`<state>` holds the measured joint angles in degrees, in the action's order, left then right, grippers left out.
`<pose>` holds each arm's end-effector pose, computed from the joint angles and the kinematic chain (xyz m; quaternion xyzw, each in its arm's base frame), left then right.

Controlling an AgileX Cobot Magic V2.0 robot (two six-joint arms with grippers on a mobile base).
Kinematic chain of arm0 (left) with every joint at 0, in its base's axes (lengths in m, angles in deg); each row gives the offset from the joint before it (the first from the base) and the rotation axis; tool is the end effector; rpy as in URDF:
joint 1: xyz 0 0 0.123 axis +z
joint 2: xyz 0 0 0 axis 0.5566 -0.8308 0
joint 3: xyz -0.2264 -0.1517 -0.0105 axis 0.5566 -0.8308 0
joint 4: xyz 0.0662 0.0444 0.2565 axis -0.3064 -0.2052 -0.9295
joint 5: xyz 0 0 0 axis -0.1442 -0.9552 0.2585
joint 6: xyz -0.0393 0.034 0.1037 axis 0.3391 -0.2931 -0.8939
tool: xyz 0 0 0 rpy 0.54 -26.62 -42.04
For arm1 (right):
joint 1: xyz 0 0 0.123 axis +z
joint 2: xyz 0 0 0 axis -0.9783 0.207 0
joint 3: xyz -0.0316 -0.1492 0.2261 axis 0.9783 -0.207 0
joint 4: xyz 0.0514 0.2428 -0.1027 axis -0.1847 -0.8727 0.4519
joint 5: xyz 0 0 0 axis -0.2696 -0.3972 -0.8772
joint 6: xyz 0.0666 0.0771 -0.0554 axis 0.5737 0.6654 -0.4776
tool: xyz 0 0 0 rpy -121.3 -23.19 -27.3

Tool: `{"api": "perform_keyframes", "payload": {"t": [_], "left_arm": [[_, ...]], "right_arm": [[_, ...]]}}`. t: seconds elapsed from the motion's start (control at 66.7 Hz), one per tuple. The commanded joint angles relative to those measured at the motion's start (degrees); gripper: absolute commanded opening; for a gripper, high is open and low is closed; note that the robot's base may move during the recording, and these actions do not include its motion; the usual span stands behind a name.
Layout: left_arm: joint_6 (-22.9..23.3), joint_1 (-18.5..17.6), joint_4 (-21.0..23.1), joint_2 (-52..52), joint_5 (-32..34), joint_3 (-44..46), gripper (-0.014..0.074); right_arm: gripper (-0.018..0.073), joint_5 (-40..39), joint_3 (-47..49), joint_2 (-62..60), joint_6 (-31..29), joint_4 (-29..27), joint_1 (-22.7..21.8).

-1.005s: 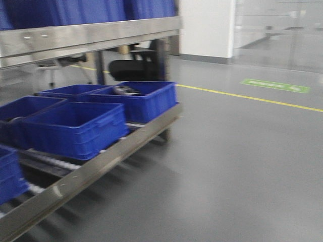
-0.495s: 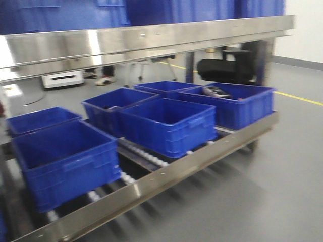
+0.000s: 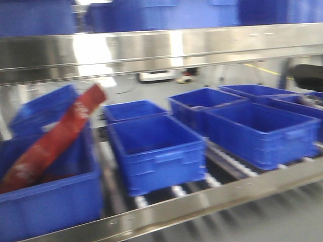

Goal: Move two blue bins to right shelf middle
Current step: 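Hold the bin while the base turns toward another blue-bin shelf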

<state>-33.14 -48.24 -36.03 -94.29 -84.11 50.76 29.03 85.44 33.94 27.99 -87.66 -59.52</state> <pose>0.3380 -0.0996 0.4855 0.0686 0.8201 -0.1580 0.5457 0.3131 0.1191 0.4690 -0.0986 0.8578 0.1688 0.4753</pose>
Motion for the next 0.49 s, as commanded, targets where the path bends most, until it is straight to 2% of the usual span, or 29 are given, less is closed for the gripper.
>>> {"api": "perform_keyframes", "payload": {"t": [0.0, 0.48], "left_arm": [[0.38, -0.14, 1.49, 0.85, 8.00, 1.05, -0.0111], [0.38, -0.14, 1.49, 0.85, 8.00, 1.05, -0.0111]], "right_arm": [[-0.0154, -2.71, 0.56, -1.13, -1.53, -0.81, -0.02], [-0.0154, -2.71, 0.56, -1.13, -1.53, -0.81, -0.02]]}}
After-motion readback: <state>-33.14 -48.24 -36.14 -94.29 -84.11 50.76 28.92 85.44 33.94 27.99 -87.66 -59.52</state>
